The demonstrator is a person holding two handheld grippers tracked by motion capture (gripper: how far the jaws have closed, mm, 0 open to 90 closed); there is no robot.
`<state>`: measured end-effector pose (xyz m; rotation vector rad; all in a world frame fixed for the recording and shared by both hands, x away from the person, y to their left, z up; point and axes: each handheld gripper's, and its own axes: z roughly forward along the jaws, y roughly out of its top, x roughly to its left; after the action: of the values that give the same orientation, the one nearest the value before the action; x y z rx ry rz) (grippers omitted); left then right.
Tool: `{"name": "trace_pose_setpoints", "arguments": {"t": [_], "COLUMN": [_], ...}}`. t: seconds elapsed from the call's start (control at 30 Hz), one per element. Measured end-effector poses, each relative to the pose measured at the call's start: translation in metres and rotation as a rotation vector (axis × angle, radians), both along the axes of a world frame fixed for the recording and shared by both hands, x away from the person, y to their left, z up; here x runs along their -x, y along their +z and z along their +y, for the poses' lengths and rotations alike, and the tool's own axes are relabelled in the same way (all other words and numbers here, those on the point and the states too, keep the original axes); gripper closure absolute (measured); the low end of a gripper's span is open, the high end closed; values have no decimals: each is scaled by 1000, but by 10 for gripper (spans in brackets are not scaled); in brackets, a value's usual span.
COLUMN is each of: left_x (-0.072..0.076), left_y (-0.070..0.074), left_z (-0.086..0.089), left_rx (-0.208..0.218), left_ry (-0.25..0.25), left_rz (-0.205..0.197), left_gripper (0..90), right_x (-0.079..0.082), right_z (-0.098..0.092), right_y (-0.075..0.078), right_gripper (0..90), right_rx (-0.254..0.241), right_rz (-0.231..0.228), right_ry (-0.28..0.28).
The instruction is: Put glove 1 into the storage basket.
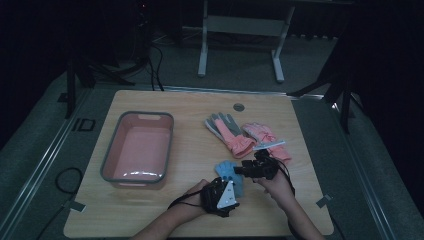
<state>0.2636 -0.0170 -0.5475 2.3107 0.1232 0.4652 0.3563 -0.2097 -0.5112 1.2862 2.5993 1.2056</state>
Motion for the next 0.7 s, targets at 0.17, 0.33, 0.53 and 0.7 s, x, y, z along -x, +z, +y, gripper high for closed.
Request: {"name": "trace_pose_setpoints", "arguments": {"t": [0.17, 0.33, 0.53, 0.7], "left_x": [-8, -11, -11, -11], "left_y": [-7, -8, -9, -9], "left_z": [-3, -3, 1, 0], "left_rx": [-23, -13, -19, -14], "left_ry": [19, 51, 82, 111], "left_rz": [24, 40, 30, 41], "left_gripper": [403, 408, 578, 669], "right_x": [-9, -5, 9, 10], "right_z": [8, 19, 28, 32], "right_y": [-14, -27, -33, -33], "right_gripper": [385, 357, 426, 592], "right_rx": [8, 58, 137, 149], "right_rz": [20, 6, -98, -104], "right_ry": [-25, -16, -1, 34]}}
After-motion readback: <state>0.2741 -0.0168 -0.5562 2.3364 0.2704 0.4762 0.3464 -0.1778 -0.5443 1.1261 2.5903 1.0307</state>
